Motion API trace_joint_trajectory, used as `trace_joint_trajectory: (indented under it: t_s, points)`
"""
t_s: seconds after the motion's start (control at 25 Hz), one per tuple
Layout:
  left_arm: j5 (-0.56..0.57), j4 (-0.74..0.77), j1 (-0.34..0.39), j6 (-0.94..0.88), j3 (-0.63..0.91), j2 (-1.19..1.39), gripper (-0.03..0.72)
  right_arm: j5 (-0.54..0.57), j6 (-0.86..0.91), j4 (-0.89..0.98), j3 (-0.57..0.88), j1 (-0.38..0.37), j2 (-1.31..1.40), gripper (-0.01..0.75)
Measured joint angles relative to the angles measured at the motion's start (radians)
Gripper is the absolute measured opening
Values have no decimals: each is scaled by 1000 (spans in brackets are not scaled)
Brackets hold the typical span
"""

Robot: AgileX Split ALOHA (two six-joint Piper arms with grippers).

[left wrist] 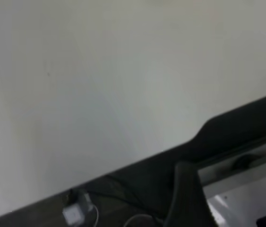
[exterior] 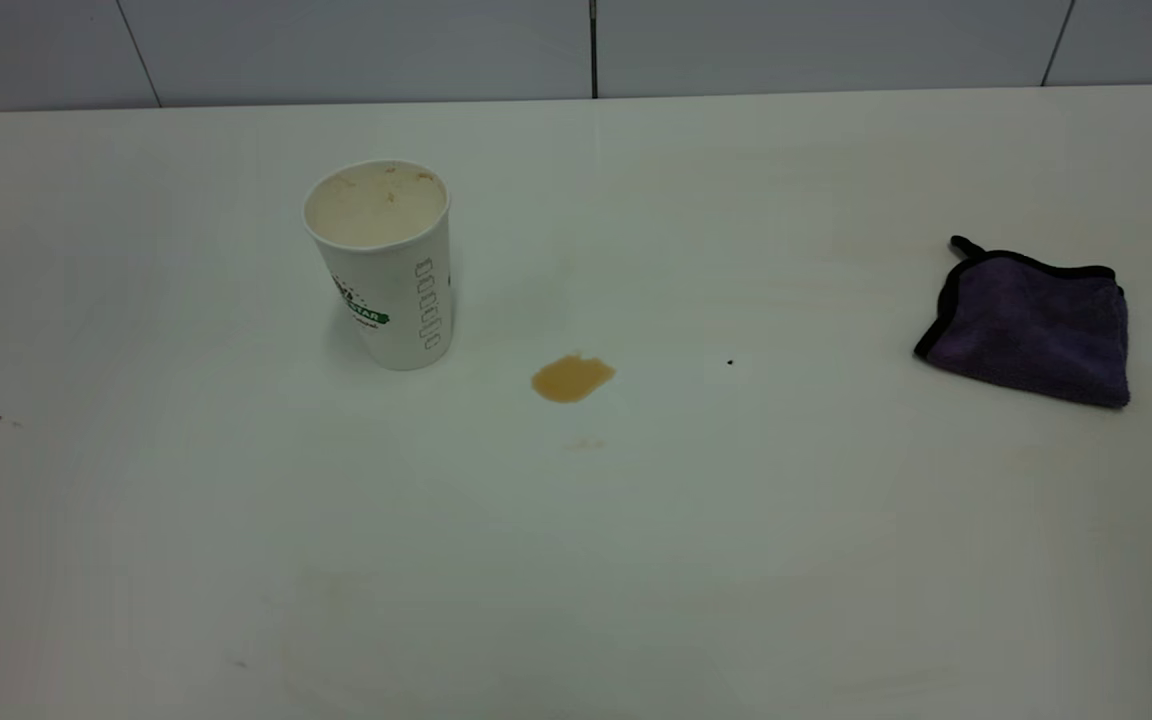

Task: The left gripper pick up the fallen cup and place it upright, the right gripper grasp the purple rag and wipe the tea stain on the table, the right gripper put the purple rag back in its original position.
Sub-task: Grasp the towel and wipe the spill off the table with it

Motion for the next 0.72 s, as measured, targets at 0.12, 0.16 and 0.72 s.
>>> trace_joint_trajectory:
  t_s: [0.12, 0.16, 0.72]
  points:
    - [0, 2, 0, -31, 174, -135, 543, 0, 0, 0, 0, 0, 0, 238]
    - [0, 2, 0, -49, 228, -174, 543, 0, 0, 0, 0, 0, 0, 238]
    - [-24, 85, 213, -165, 471, -758, 543, 0, 0, 0, 0, 0, 0, 238]
